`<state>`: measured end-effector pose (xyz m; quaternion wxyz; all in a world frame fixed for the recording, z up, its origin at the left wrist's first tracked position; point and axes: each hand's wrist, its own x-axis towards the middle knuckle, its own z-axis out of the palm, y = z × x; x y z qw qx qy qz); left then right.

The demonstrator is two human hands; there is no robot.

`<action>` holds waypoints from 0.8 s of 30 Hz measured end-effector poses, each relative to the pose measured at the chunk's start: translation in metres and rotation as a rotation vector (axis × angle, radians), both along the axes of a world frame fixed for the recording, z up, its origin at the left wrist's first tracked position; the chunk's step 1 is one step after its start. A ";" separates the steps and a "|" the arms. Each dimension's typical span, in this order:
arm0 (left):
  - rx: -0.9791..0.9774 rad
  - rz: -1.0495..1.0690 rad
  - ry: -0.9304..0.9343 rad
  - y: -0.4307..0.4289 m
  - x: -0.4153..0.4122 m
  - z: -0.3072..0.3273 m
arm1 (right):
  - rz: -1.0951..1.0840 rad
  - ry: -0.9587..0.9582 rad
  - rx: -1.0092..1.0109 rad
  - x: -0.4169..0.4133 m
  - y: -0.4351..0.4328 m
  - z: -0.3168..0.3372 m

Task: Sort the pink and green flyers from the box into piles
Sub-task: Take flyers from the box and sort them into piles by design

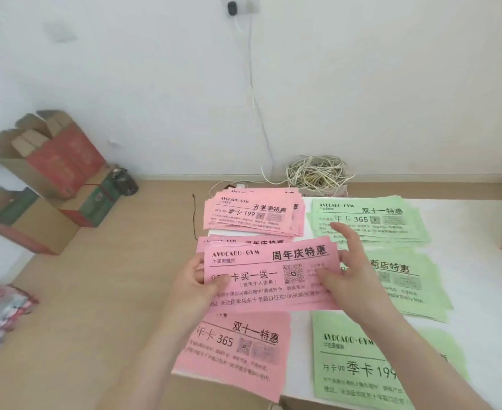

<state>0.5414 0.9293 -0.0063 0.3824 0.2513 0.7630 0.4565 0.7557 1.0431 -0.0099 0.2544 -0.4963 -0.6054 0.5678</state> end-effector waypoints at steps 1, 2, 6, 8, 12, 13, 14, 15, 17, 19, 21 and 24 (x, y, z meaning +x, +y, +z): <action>-0.001 0.025 0.037 0.001 -0.016 -0.005 | 0.015 -0.053 0.040 -0.015 -0.002 -0.004; 0.003 0.040 0.079 0.004 -0.031 -0.010 | 0.027 -0.101 0.098 -0.029 -0.003 -0.009; -0.015 -0.006 0.263 0.025 -0.069 -0.036 | 0.142 -0.495 0.417 -0.070 -0.010 -0.033; -0.089 -0.083 0.495 0.029 -0.077 -0.050 | 0.169 -0.655 0.523 -0.080 -0.012 -0.042; -0.158 -0.437 0.922 0.025 -0.074 -0.068 | 0.358 -0.868 0.529 -0.085 -0.018 -0.044; -0.167 -0.549 0.929 0.024 -0.069 -0.073 | 0.407 -0.925 0.509 -0.085 -0.021 -0.044; -0.181 -0.636 0.951 0.024 -0.064 -0.077 | 0.441 -0.985 0.491 -0.085 -0.024 -0.044; -0.191 -0.683 0.981 0.023 -0.059 -0.080 | 0.457 -1.034 0.475 -0.084 -0.027 -0.044; -0.204 -0.699 1.027 0.025 -0.054 -0.080 | 0.455 -1.082 0.454 -0.083 -0.030 -0.045; -0.216 -0.703 1.037 0.028 -0.052 -0.079 | 0.453 -1.094 0.462 -0.084 -0.029 -0.044; -0.238 -0.723 1.059 0.032 -0.051 -0.075 | 0.476 -1.076 0.460 -0.083 -0.029 -0.042; -0.256 -0.752 1.071 0.039 -0.047 -0.069 | 0.464 -0.977 0.402 -0.067 -0.026 -0.035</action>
